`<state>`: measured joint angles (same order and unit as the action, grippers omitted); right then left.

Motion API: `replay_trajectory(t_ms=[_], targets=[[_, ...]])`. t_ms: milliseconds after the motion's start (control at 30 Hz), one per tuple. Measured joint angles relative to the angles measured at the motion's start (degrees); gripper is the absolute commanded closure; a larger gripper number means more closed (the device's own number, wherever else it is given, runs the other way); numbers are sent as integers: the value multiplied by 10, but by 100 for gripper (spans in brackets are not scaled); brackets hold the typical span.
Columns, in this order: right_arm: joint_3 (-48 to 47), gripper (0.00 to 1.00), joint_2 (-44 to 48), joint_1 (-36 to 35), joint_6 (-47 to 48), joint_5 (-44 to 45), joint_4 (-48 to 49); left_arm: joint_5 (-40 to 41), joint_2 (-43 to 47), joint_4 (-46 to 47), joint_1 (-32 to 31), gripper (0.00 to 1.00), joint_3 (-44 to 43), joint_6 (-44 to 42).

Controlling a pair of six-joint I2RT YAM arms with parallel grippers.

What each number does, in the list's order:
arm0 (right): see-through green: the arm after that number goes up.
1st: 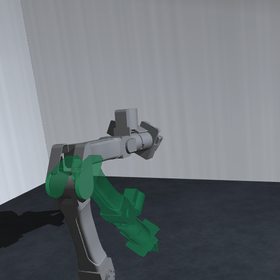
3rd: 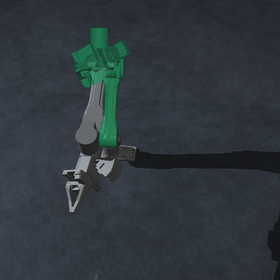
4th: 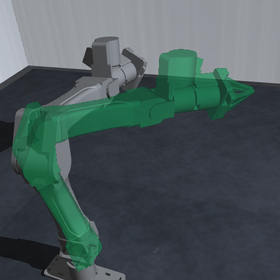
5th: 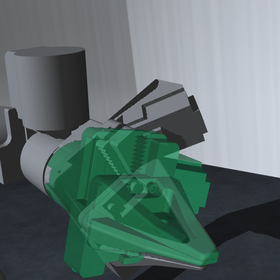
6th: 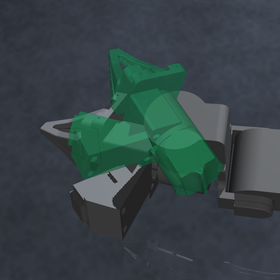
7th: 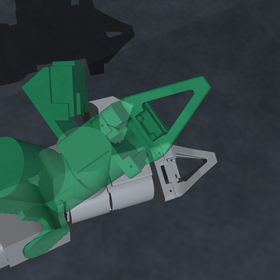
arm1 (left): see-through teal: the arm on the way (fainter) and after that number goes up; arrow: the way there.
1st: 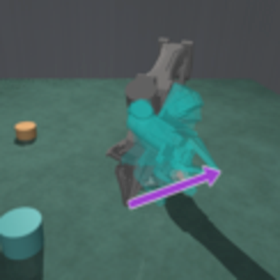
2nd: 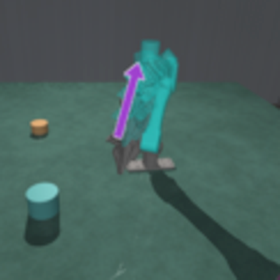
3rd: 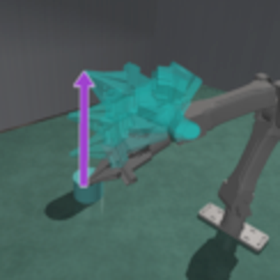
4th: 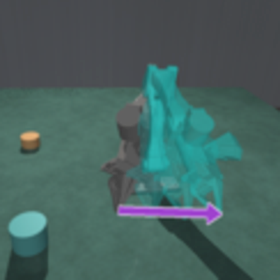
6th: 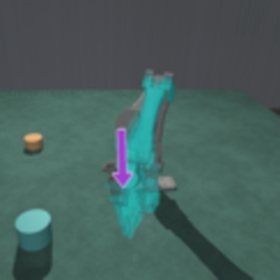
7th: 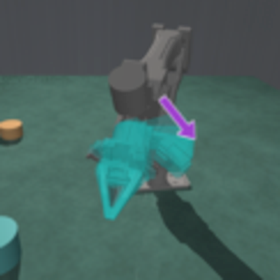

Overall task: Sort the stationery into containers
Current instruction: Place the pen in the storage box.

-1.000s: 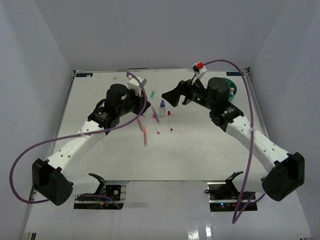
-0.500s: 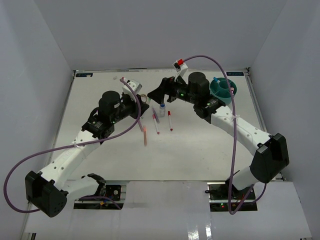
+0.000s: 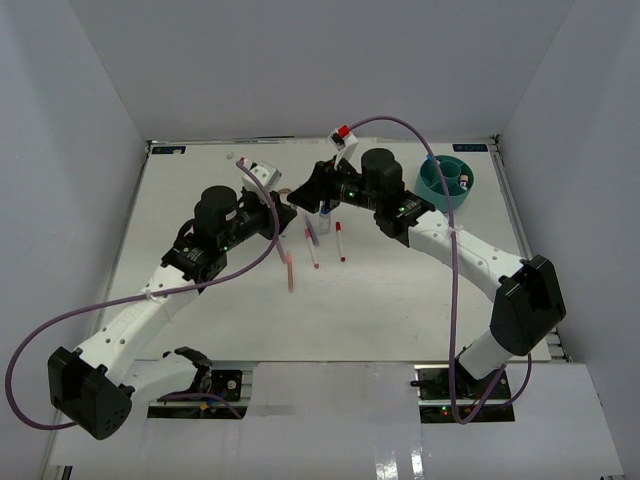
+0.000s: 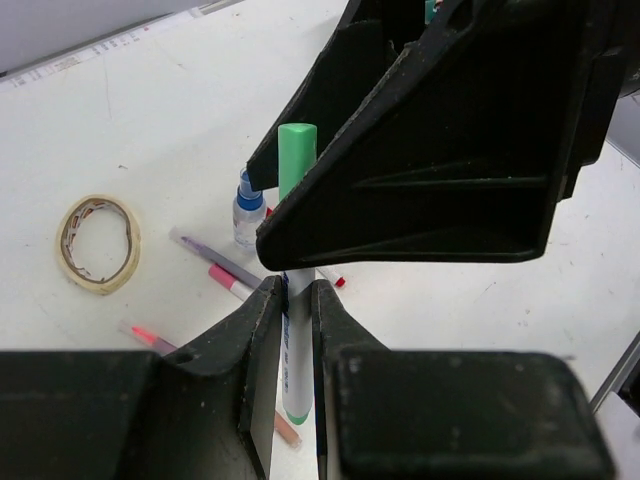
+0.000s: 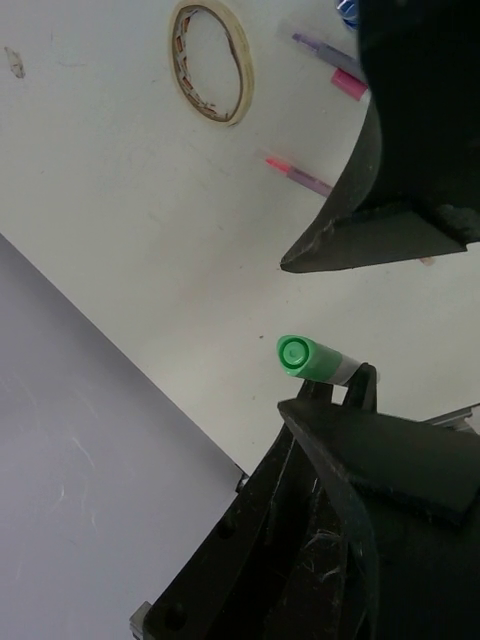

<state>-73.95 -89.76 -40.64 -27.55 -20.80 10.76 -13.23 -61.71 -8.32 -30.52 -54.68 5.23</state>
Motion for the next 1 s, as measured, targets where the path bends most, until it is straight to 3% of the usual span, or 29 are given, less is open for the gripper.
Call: replay_trajectory(t_ms=[267,367,500,533,633,800,1000], targets=[[0,82,0,-1,-9,-14,20,4,1,5,0,72,1,-1],[1,89,0,-6,-8,-18,25,7,1,7,0,63,5,-1],[7,91,1,-6,-2,-9,27,13,1,7,0,35,6,0],[9,92,1,-4,2,-1,27,17,1,7,0,22,6,2],[15,92,10,2,22,20,24,30,1,6,0,6,7,3],[17,92,40,45,85,92,12,73,-8,-9,0,2,3,16],[16,92,53,140,223,266,16,139,-64,-57,14,2,-25,50]])
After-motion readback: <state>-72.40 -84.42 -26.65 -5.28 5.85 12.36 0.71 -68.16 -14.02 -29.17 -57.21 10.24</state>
